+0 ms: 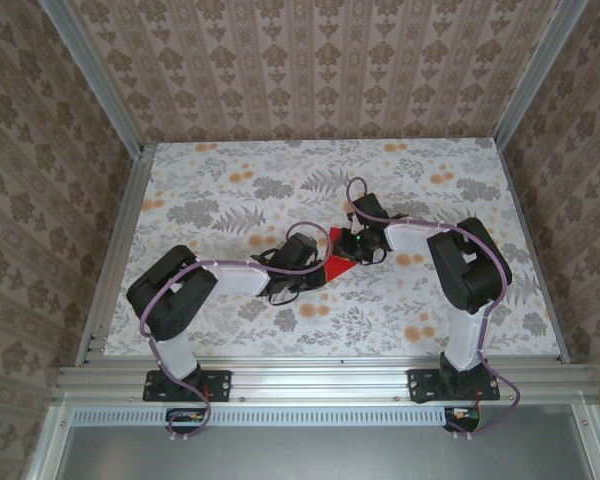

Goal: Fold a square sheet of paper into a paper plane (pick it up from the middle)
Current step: Fourth fold the wing at the center of the table.

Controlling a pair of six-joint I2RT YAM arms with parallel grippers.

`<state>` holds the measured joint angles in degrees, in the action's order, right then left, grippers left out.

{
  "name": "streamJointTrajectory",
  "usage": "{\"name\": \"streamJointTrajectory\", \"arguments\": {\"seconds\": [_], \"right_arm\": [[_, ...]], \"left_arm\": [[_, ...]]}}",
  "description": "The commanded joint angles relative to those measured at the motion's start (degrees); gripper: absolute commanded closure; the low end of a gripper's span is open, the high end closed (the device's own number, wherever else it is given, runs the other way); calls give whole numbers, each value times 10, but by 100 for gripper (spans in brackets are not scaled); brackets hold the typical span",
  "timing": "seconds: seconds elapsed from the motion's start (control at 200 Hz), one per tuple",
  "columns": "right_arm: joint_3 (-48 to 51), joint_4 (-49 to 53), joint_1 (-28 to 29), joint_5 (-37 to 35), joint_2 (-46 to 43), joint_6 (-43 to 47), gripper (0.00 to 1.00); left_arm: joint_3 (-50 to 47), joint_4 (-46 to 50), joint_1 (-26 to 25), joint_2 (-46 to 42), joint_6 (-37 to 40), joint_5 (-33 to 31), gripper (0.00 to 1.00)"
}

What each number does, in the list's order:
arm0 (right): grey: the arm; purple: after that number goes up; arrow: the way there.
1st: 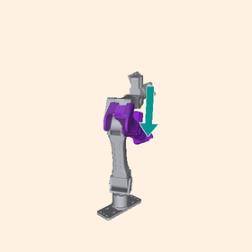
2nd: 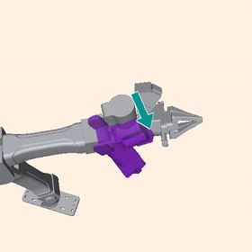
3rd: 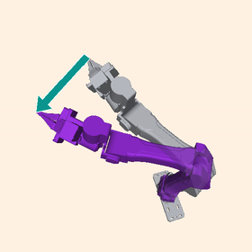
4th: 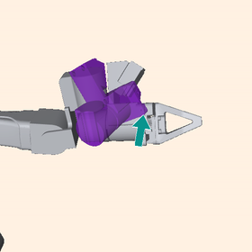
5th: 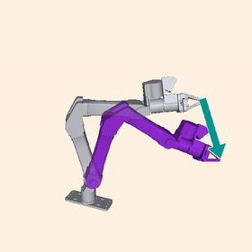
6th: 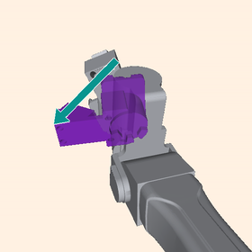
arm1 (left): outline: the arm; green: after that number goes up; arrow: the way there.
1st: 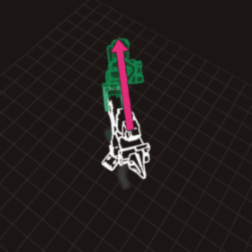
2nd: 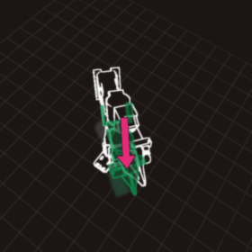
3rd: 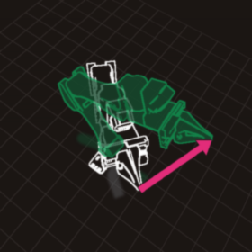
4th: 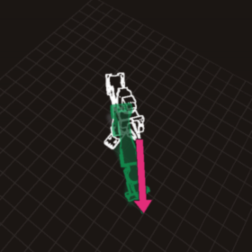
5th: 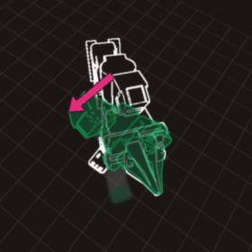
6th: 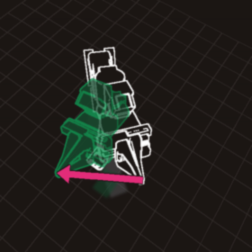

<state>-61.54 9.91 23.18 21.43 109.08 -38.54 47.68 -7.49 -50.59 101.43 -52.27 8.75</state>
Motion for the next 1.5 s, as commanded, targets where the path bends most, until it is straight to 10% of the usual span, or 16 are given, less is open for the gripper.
{"name": "streamJointTrajectory", "arguments": {"seconds": [0.0, 0.425, 1.005, 1.495], "right_arm": [[-12, 23, -7, -20, 28, 14, 83], [-9, 43, -7, -26, 48, 15, 83], [-37, 103, -8, -70, 87, 3, 84], [-39, 113, -7, -75, 94, 3, 84]], "left_arm": [[-11, 80, -1, 16, 9, 5, 96], [-2, -58, 22, -14, 0, 87, 90], [-7, 61, 11, -16, 15, 9, 91], [-5, -34, 37, -33, -12, 81, 90]]}}
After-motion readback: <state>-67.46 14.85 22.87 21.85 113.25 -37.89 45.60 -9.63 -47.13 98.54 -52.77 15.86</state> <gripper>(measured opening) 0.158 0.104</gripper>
